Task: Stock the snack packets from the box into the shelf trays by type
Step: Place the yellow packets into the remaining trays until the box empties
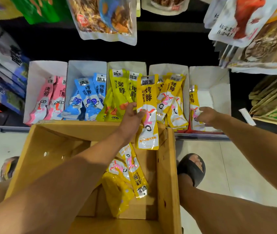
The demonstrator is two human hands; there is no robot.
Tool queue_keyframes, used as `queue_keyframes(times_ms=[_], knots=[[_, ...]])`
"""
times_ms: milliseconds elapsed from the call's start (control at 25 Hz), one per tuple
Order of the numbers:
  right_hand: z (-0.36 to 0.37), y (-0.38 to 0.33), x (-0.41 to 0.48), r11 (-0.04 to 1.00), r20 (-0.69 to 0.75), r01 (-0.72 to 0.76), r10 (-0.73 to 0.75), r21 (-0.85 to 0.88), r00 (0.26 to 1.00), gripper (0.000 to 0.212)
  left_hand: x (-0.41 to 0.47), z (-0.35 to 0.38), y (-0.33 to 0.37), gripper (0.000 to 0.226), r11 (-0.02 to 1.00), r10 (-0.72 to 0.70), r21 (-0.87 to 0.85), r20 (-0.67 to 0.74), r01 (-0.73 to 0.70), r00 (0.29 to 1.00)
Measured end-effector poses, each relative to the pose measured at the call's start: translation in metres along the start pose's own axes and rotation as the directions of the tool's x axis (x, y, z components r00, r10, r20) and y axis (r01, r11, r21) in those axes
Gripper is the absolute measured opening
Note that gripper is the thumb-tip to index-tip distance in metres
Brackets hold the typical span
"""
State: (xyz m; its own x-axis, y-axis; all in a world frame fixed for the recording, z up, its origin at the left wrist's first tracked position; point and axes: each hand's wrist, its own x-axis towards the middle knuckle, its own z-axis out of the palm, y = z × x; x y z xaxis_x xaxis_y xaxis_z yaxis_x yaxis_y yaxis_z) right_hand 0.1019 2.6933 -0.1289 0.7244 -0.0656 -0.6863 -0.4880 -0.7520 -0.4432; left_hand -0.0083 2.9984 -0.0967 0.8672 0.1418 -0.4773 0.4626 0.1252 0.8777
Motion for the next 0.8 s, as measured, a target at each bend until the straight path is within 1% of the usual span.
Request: queue_keyframes(times_ms=[40, 120, 200, 240, 280, 360, 400, 480, 520, 600, 680, 760, 800], knots=[[0.004, 0.002, 0.001, 0.998, 0.033, 0.003, -0.001, -0.069, 0.999, 0.052, 0.000, 0.000, 0.000, 0.030, 1.000, 0.006, -0.010, 0.008, -0.006, 1.000], [0.008, 0.004, 0.001, 0.991, 0.052, 0.026, -0.019, -0.130, 0.998, 0.052, 0.001, 0.000, -0.001, 0.027, 1.000, -0.004, -0.006, 0.016, 0.004, 1.000], [0.008, 0.006, 0.001, 0.986, 0.040, 0.062, -0.057, -0.157, 0.998, 0.052, 0.000, 0.001, -0.001, 0.013, 1.000, -0.010, 0.000, 0.040, 0.010, 0.999], [0.006, 0.006, 0.000, 0.984, 0.038, 0.074, -0.069, -0.162, 0.997, 0.052, -0.002, 0.002, 0.001, 0.011, 1.000, -0.007, -0.005, 0.055, 0.008, 0.998], [0.005, 0.006, -0.002, 0.984, 0.042, 0.081, -0.075, -0.160, 0.996, 0.052, -0.002, 0.002, 0.001, 0.014, 1.000, -0.005, -0.003, 0.078, 0.005, 0.997], [0.006, 0.006, -0.005, 0.985, 0.037, 0.094, -0.090, -0.143, 0.995, 0.050, -0.004, 0.003, 0.001, 0.016, 1.000, -0.016, 0.015, 0.069, 0.015, 0.997], [0.007, 0.004, -0.008, 0.987, 0.005, 0.094, -0.094, -0.127, 0.996, 0.049, -0.002, 0.003, 0.001, 0.014, 1.000, -0.028, 0.006, 0.046, 0.028, 0.999], [0.013, -0.006, -0.019, 0.990, -0.129, 0.119, -0.127, -0.070, 0.984, 0.045, -0.002, 0.005, 0.003, 0.015, 0.999, -0.040, -0.023, 0.046, 0.041, 0.998], [0.016, -0.013, -0.026, 0.985, -0.189, 0.162, -0.172, -0.068, 0.967, 0.044, -0.005, 0.006, 0.007, 0.016, 0.998, -0.037, -0.045, 0.046, 0.040, 0.998], [0.019, -0.032, -0.040, 0.940, -0.241, 0.303, -0.334, -0.157, 0.911, 0.044, -0.011, 0.008, 0.016, 0.013, 0.992, -0.061, -0.112, 0.044, 0.065, 0.997], [0.019, -0.055, -0.060, 0.866, -0.276, 0.453, -0.498, -0.214, 0.822, 0.041, -0.015, 0.008, 0.024, 0.008, 0.982, -0.094, -0.156, 0.065, 0.103, 0.993], [0.024, -0.079, -0.084, 0.802, -0.301, 0.570, -0.597, -0.182, 0.744, 0.031, -0.016, 0.007, 0.029, 0.009, 0.977, -0.110, -0.173, 0.080, 0.123, 0.991], [0.029, -0.089, -0.097, 0.768, -0.280, 0.617, -0.638, -0.170, 0.717, 0.027, -0.018, 0.006, 0.032, 0.012, 0.975, -0.110, -0.187, 0.081, 0.123, 0.991]])
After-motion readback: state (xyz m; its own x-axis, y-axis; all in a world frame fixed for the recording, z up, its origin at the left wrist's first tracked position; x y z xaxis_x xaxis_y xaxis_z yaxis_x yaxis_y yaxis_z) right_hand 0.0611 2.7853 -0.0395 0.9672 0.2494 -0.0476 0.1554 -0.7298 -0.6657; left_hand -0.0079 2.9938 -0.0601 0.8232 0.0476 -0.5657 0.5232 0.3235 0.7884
